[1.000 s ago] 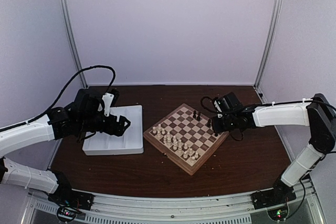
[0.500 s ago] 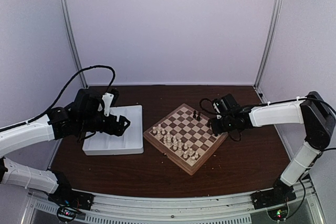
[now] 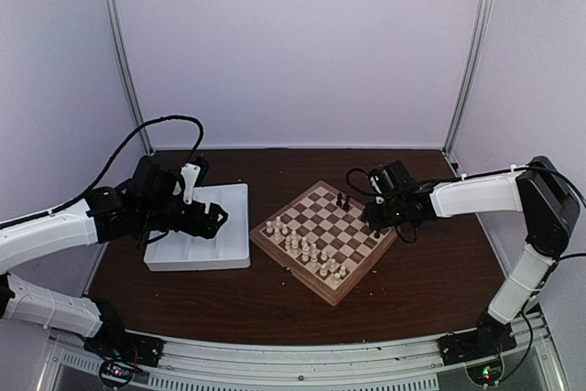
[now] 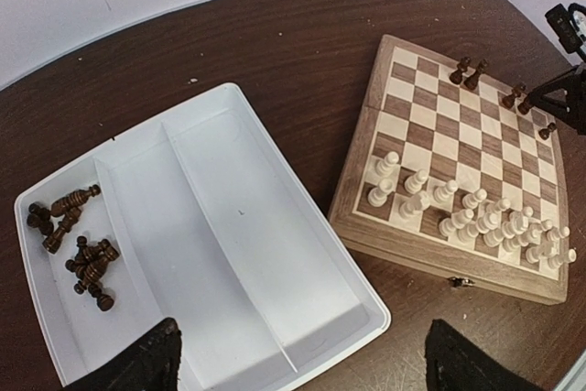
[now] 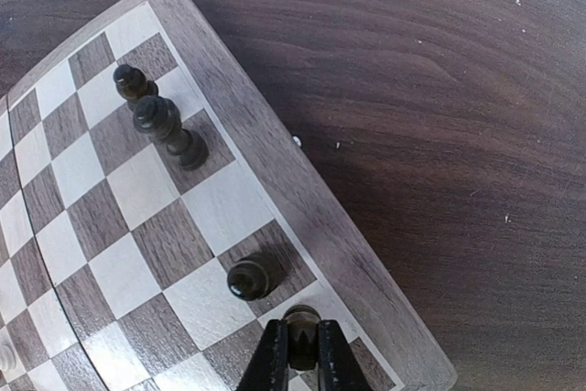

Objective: Set up the chess pieces on the board
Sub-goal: Place the chess piece on the chessboard.

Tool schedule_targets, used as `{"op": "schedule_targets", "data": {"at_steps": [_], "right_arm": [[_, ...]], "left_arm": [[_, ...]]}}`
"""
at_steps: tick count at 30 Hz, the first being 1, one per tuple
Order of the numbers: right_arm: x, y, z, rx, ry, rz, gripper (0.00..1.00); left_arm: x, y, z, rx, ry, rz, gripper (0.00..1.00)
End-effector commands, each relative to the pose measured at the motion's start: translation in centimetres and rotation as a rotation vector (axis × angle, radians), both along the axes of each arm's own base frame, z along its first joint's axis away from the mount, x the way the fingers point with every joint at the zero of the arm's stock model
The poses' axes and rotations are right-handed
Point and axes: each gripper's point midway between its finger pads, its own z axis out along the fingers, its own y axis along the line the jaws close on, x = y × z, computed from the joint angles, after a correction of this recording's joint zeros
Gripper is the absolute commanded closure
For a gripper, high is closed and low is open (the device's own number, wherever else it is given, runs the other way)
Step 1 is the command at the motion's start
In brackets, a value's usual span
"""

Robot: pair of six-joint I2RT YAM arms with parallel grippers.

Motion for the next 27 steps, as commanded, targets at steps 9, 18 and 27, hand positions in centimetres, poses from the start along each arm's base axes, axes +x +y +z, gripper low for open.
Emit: {"op": "schedule_targets", "data": {"at_steps": [9, 18, 27], "right_arm": [[0.63, -0.49, 0.94, -0.016, -0.026, -0.013, 0.90], [0.31, -0.89, 0.92, -0.028, -0.024, -0.017, 0.87], [0.27, -0.89, 1.09, -0.026, -0.024, -0.017, 0.86]], "left_arm": [[0.61, -0.39, 1.02, -0.020, -0.024, 0.007, 0.08], [0.49, -0.25, 0.92, -0.018, -0.022, 0.009, 0.08], [0.53, -0.32, 1.09, -0.022, -0.025, 0.008, 0.08]]}}
